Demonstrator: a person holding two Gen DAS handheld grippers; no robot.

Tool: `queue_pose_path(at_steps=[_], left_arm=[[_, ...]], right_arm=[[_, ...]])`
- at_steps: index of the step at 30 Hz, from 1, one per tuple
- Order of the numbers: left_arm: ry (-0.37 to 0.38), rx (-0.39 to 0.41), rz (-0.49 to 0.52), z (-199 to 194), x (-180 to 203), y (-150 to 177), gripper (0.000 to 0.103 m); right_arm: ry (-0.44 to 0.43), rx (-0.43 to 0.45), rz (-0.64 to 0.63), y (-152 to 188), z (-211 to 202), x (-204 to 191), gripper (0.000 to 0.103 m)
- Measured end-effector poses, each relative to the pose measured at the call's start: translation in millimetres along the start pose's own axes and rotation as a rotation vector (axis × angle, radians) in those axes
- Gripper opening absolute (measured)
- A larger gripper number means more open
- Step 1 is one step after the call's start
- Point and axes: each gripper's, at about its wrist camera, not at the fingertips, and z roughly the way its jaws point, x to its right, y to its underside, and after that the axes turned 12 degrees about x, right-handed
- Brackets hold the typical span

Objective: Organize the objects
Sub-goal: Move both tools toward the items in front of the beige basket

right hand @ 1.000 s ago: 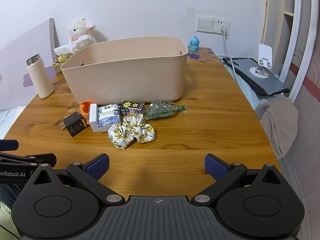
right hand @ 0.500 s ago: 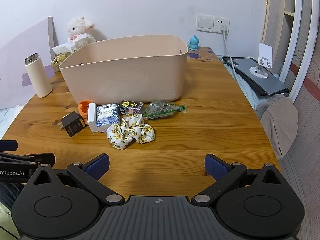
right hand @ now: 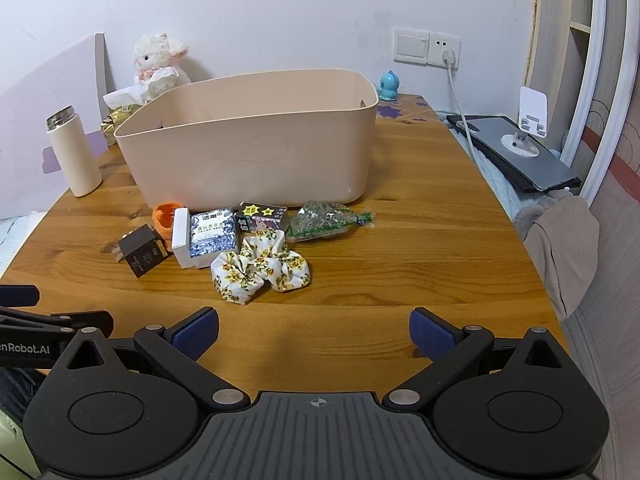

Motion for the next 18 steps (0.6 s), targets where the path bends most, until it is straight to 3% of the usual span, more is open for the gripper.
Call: queue_pose_path(at_steps=[18], left_arm=[[0.023,-0.05,-0.02,42,-14,-2,0.103]], right_arm=[[-0.011,0.008,0.002,3,33,2,0.103]])
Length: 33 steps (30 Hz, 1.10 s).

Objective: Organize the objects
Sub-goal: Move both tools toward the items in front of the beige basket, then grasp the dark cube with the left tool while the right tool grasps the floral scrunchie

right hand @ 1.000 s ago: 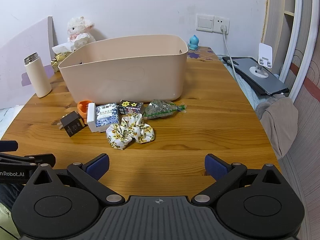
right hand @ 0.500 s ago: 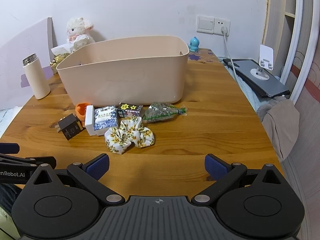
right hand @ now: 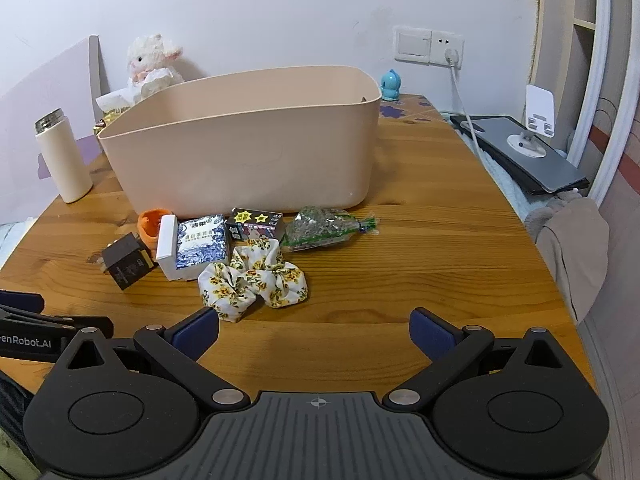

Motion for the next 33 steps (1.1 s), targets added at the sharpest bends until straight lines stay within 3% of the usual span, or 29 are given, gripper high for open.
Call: queue_pose_path(at_steps=[16,23,31,33], left_arm=[[0.101,0.076,0.046,43,1,-1,0.103],[0.135,0.109,0.066,56,2,-8,0.103],[0.158,0.145,0.116,60,9,-13,0.08],[0.157,0.154,0.13,60,10,-13,0.073]], right_arm=[[-0.057,-0.063,0.004,2,52,-6,0.098],[-0.085,-0.051,-0.028,-2,69,-14,0.09],[-0.126,-0.051,-0.059,-2,77,-22,0.072],[-0.133,-0.049,-0.066,-2,76,-23,0.06]])
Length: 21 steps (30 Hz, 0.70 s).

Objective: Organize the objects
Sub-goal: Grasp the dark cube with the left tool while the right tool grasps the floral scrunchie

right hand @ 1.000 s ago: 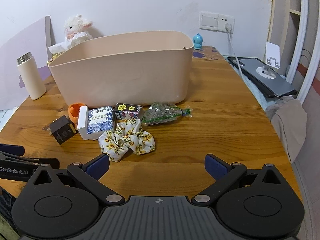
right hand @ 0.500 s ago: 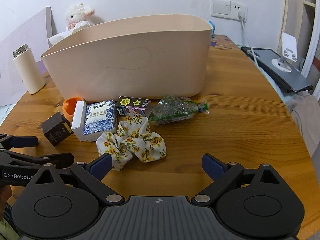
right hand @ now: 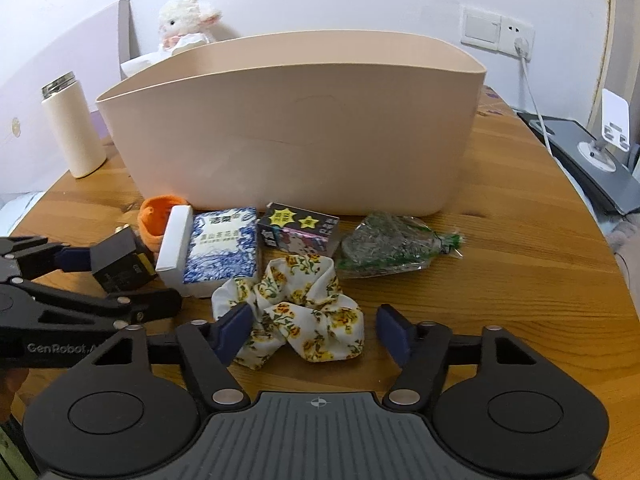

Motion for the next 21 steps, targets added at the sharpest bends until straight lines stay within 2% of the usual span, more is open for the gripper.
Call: queue_pose_path(at_steps=[2,4,6,11,16,21], left_arm=[[0.0,0.009,0.012,-1,1,1,0.062],[0.001,0.017,0.004,-4,0,1,0.041],[0.006,0.015,-0.003,-5,-2,1,0.034],[0.016,0.0,-0.011,-10,-2,2,0.034],[0.027,-0.015,-0.041,-21,-2,4,0.034],[0.018,0.016,-0.047,-39,-2,-1,0.034]], right_arm=[[-0.007,0.0,-0.001,0,-1,0,0.05],[-0.013,-0.001,-0.001,-1,-3,-1,0.041],[-0.024,-0.001,0.002,0,-4,-1,0.027],[-0.028,-0.001,-0.003,2,-9,-1,0.013],[-0.026,0.012,0.004,3,-20,2,0.01],[-0.015,0.065,0.007,-3,-39,6,0.01]])
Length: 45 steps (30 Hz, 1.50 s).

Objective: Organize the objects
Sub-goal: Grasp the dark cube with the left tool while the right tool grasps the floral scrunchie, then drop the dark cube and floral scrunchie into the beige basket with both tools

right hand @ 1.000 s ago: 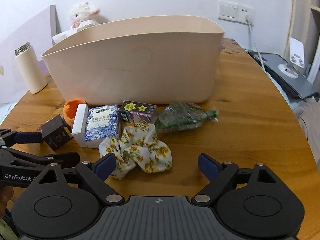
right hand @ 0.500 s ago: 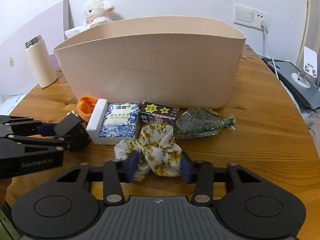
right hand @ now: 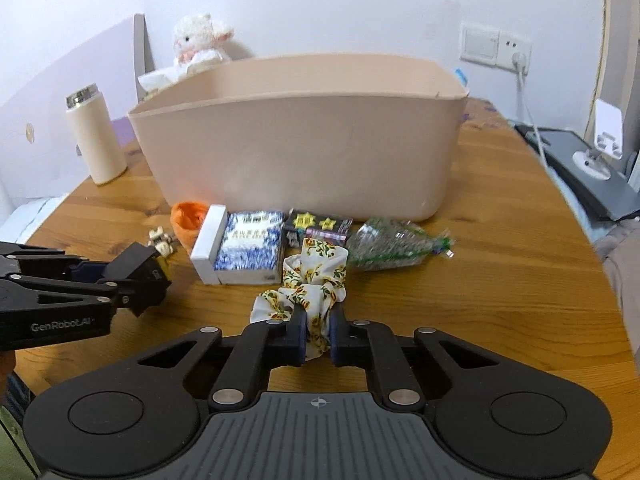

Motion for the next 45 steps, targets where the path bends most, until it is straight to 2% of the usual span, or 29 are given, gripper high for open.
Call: queue_pose_path(at_steps=[11,16,21,24,29,35,40,44,45], left_arm=[[-0.026,0.164,0.03,-41,4,-51,0.034],[-0.061,0.209,0.021,-35,0,-80,0.034],[-0.08,0.243,0.015,-18,-3,-112,0.034],[-0.073,0.221,-0.012,4,-7,-128,0.034],[-0.104,0.167,-0.007,49,-9,-145,0.034],[-0.137,0.067,-0.004,93,-9,-141,0.034],[-0.155,0.01,0.02,113,-6,-132,0.034],[-0.158,-0.019,0.021,119,-5,-127,0.034],[-0.158,-0.019,0.027,119,-4,-127,0.034]], right_arm=[[0.041,0.197,0.001,-47,-36,20,0.01],[0.06,0.274,0.003,-74,-36,30,0.01],[0.077,0.301,0.007,-97,-23,36,0.01],[0.082,0.308,0.001,-108,-11,38,0.01],[0.091,0.276,0.002,-120,18,40,0.01],[0.097,0.199,-0.02,-123,54,37,0.01],[0.1,0.141,-0.033,-119,70,34,0.01],[0.104,0.123,-0.035,-114,73,34,0.016],[0.106,0.125,-0.037,-113,71,34,0.023]])
